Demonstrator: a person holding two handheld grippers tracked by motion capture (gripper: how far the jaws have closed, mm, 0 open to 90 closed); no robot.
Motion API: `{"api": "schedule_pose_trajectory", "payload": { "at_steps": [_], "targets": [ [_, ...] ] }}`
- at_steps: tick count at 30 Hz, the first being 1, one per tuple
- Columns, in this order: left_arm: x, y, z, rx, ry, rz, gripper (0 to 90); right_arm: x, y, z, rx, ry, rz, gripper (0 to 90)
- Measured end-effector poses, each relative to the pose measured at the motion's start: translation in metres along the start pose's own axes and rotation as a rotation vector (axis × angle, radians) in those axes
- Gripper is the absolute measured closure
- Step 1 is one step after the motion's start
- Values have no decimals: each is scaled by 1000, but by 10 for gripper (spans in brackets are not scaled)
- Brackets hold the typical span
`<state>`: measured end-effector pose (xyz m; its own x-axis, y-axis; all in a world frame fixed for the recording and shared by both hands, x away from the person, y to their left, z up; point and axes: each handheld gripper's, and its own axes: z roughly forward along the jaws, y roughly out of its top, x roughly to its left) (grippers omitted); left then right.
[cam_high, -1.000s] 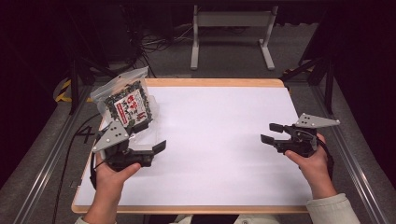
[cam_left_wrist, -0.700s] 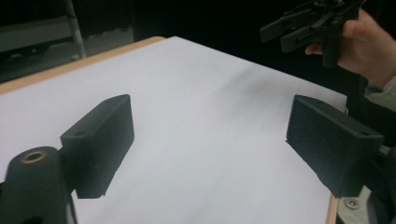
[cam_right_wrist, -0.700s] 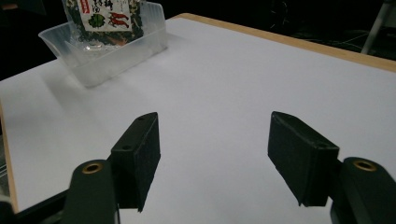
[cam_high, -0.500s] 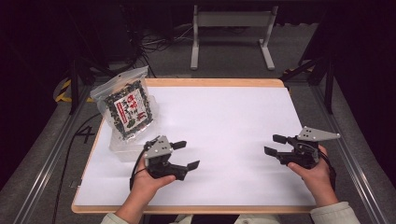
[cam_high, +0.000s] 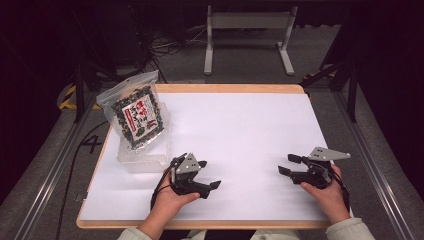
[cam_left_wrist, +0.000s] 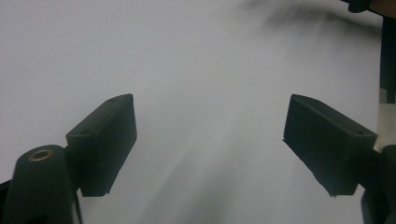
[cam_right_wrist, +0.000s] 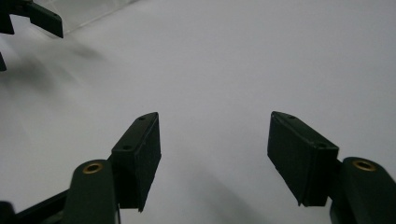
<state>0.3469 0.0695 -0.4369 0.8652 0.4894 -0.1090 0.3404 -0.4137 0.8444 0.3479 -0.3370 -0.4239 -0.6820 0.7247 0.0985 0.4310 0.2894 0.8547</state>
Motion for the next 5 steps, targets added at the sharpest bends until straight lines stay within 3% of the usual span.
{"api": "schedule_pose_trajectory", "payload": {
  "at_steps": [5],
  "targets": [
    [-1,0,1,13,7,2,172,0,-2,2,4,-1,-6,348]
  ]
}}
